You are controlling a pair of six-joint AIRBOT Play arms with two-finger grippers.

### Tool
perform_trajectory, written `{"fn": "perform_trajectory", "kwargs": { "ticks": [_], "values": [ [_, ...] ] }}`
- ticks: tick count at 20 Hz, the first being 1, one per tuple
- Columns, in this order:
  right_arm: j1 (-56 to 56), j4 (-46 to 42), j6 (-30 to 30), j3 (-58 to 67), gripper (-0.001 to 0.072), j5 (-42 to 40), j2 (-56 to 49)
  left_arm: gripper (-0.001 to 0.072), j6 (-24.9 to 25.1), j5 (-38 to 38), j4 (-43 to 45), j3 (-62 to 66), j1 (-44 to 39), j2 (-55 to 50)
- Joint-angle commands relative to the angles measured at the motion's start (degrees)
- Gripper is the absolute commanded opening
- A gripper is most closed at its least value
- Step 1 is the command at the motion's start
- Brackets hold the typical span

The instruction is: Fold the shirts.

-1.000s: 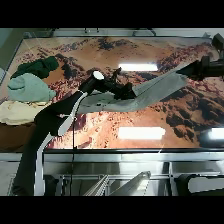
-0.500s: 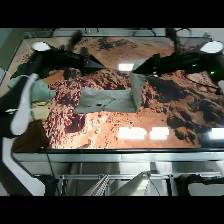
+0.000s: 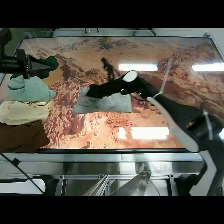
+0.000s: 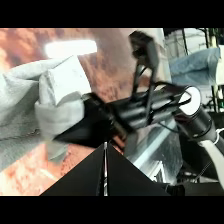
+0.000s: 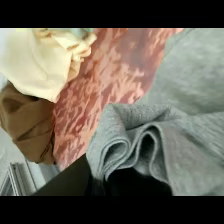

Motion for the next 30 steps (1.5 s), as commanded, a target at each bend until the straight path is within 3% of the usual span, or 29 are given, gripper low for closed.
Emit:
{"fn": "perform_trajectory", "kwargs": {
  "ticks": [1,3,6,7,10,12,14,15,16,17,19,24,27,28,30],
  "values": [
    [5.2,0.4,0.9,6.9,0.0339,2.3,-7.3,0.0000,3.3,2.5,0.4,-9.2,3.0,5.7],
    [3.2,-0.1,0.9,6.9,0.0117,8.8,-5.6,0.0001,3.8,3.5,0.3,-12.3,3.0,7.6],
    [-4.1,-2.8,4.9,6.9,0.0098,18.3,-0.9,0.0000,3.9,3.1,0.3,-14.1,3.0,8.9],
    [-7.3,-4.5,6.4,6.9,0.0056,21.4,1.0,0.0000,4.1,2.9,0.3,-14.5,3.0,9.1],
    [-16.2,-17.8,13.4,5.7,0.0038,28.1,6.7,0.0000,4.9,2.9,0.5,-15.7,3.0,9.4],
    [-21.0,-28.0,16.9,1.8,0.0036,28.9,10.8,0.0000,5.2,3.0,0.9,-16.2,3.0,9.4],
    [-24.6,-32.9,19.8,-3.7,0.0047,27.3,13.0,0.0000,5.4,3.8,0.6,-16.2,3.0,9.4],
    [-25.7,-32.9,21.1,-6.1,0.0251,26.2,12.9,0.0001,5.4,4.1,0.6,-16.2,2.9,9.4],
    [-26.3,-32.7,21.9,-8.2,0.0541,24.5,12.3,0.0001,5.3,4.2,0.6,-16.2,2.9,9.4],
    [-26.3,-32.4,22.1,-9.9,0.0646,22.6,11.1,0.0011,5.3,4.3,0.6,-16.2,2.9,9.4],
    [-25.9,-28.8,21.9,-10.6,0.0645,20.4,7.5,0.0292,5.2,4.5,0.5,-16.2,2.9,9.4],
    [-22.3,-11.6,14.5,-10.6,0.0642,18.0,-1.0,0.0292,5.2,4.9,0.2,-16.1,2.9,9.4],
    [-19.1,-7.8,13.1,-10.5,0.0640,14.8,-2.3,0.0292,5.2,5.1,0.2,-16.1,2.9,9.4],
    [-18.4,-5.7,11.6,-10.5,0.0619,14.3,-2.3,0.0292,4.9,5.1,0.2,-16.1,2.9,9.4],
    [-18.3,0.7,6.6,-10.5,0.0022,15.3,-2.1,0.0292,4.8,5.0,0.2,-16.1,2.9,9.4]
  ]
}}
